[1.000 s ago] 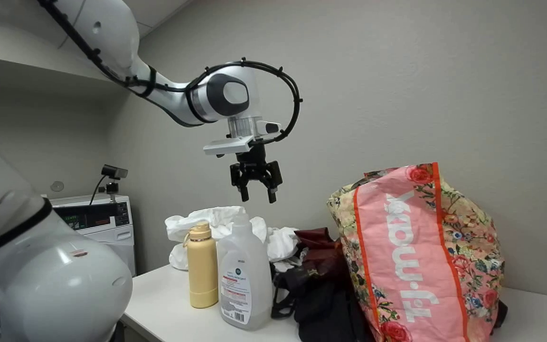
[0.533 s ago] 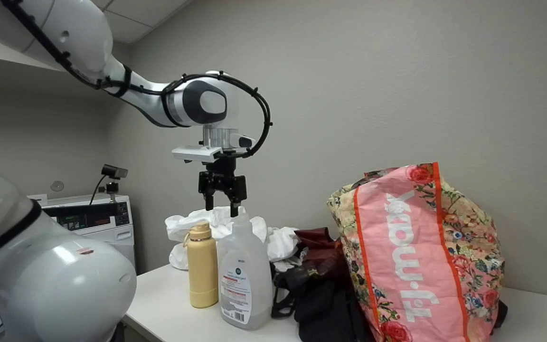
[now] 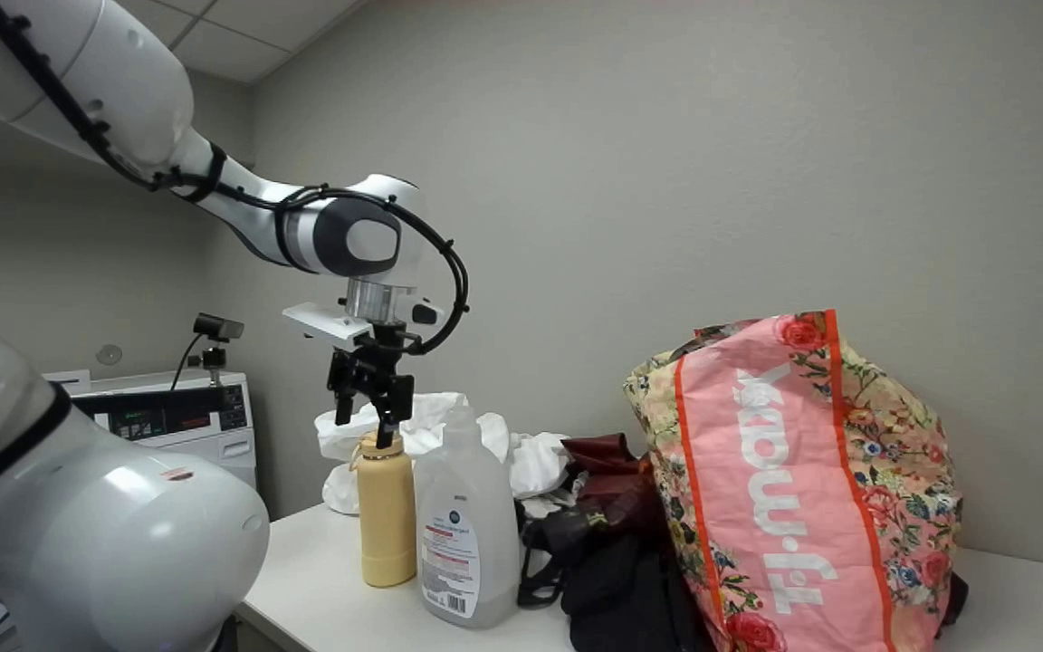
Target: Move the jug to the right near the laundry
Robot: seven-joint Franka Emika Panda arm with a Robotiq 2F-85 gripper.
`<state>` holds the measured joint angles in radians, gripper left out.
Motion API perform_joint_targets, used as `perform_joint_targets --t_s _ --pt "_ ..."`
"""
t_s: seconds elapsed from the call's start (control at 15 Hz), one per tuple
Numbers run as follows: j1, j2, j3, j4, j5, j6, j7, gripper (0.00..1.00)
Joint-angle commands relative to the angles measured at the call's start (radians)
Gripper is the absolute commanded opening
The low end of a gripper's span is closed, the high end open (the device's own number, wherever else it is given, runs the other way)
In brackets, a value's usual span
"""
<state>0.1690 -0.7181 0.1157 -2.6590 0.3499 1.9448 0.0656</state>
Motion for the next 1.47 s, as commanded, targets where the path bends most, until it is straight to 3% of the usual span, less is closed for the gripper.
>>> perform_joint_targets --t_s 0.0,0.4,1.0,1.4 --pt "0.002 0.012 0.059 -0.052 0.033 0.082 0.086 1.0" --pt "-0.012 0.104 0.16 -0.052 0.036 0.182 0.358 1.0" --pt "-0.001 0.116 0.151 -0.055 0.005 0.197 0.363 1.0" --pt "-0.023 0.13 0.266 -0.011 -0.004 0.211 0.696 1.0"
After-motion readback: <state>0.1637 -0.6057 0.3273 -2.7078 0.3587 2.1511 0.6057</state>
